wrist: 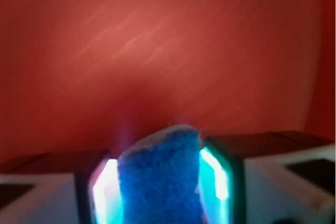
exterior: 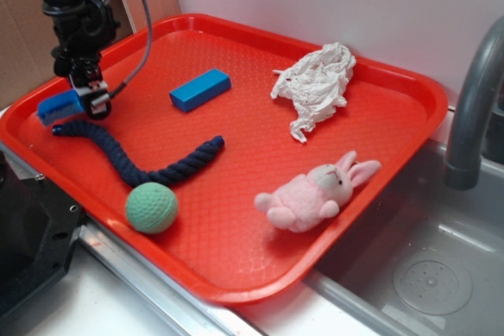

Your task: Grab the blue sponge.

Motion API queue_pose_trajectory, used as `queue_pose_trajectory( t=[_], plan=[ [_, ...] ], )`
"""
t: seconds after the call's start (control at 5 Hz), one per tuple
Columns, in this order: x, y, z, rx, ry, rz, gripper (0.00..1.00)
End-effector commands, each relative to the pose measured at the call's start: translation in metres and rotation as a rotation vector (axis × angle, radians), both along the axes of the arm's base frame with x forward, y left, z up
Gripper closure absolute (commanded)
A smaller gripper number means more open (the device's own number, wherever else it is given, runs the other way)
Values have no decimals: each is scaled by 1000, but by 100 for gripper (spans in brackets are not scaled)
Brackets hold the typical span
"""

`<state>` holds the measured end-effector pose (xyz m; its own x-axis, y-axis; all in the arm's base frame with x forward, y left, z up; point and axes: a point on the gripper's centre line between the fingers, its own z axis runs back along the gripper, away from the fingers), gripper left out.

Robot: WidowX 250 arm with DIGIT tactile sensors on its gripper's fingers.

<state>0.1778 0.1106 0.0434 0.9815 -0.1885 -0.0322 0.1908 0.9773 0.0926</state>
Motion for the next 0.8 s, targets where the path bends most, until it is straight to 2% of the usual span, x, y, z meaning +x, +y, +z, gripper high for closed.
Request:
queue_pose_trajectory(
  t=[0.0, 0.2, 0.4, 0.6],
  plan=[
    [-8, -40, 102, -23, -78, 138, 100],
    [-2, -54, 122, -102, -87, 209, 100],
    [9, -57, 143, -139, -115, 234, 100],
    [14, -50, 152, -158, -158, 263, 100]
  ],
)
